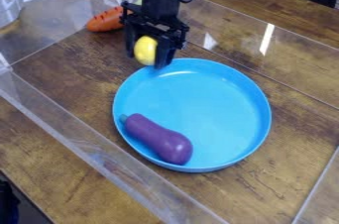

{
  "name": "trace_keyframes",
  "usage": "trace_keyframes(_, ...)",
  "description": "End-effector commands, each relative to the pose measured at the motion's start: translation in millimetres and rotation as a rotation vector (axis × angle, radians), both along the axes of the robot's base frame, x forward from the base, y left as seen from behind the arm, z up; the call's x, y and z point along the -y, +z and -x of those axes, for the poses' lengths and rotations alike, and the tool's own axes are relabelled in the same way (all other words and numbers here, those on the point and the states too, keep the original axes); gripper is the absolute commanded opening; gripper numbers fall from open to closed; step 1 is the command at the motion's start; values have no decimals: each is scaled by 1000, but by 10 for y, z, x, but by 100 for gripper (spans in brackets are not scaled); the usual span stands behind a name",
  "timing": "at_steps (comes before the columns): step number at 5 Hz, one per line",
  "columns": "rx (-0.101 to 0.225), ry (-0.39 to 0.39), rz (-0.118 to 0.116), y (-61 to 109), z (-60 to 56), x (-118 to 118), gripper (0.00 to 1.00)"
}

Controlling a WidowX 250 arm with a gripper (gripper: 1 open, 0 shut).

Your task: Remove the lemon from the blue tray and put it on the table

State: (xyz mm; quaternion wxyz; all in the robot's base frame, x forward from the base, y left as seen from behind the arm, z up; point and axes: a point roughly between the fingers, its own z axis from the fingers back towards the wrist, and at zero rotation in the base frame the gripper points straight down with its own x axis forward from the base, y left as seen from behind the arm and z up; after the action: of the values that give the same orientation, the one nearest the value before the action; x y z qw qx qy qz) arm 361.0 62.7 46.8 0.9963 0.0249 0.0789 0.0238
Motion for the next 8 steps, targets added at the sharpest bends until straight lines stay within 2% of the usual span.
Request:
trace_keyframes(1, 49, -35, -14, 72, -95, -23, 0)
trace_keyframes(3, 41, -118, -24, -114, -129, 16, 0)
trace_keyframes(4, 33, -176, -39, -192, -160, 37, 100)
trace_keyframes(5, 37, -235, -53, -189, -191, 64, 100)
trace_keyframes(8, 52, -96, -104, -140, -150, 47, 100)
